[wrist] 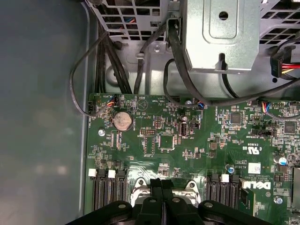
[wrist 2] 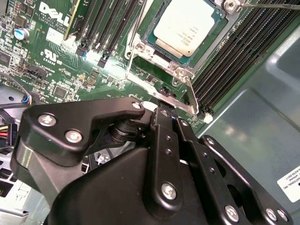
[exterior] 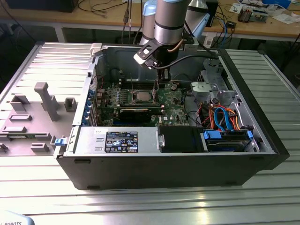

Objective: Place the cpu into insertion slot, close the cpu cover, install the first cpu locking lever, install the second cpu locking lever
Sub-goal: 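Close the cpu cover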

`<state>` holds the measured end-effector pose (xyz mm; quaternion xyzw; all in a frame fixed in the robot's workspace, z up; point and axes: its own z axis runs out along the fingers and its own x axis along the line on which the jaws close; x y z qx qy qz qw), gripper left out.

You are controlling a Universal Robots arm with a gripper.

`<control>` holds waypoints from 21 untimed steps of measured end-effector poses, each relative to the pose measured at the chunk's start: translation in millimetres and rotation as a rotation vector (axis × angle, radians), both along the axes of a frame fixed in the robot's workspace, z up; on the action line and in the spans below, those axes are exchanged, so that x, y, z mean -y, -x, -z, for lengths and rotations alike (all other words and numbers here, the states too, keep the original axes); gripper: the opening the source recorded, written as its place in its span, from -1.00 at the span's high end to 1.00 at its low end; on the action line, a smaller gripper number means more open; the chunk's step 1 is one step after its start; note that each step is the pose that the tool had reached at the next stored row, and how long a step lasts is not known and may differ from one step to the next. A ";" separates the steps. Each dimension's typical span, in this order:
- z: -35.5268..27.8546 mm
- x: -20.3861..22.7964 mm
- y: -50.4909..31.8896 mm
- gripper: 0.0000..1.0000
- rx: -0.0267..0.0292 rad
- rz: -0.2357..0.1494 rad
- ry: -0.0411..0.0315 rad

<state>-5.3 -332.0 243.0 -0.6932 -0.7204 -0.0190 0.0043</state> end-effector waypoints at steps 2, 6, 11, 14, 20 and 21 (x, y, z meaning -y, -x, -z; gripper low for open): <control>0.0 0.0 1.1 0.79 0.0000 0.000 0.0000; 0.1 0.0 2.2 0.79 0.0000 0.000 0.0000; 0.2 0.0 3.7 0.79 0.0000 0.000 0.0000; 0.2 0.0 4.9 0.79 0.0000 0.000 0.0000; 0.3 0.0 7.1 0.79 0.0000 0.000 0.0000; 0.3 0.0 7.4 0.79 0.0000 0.000 0.0000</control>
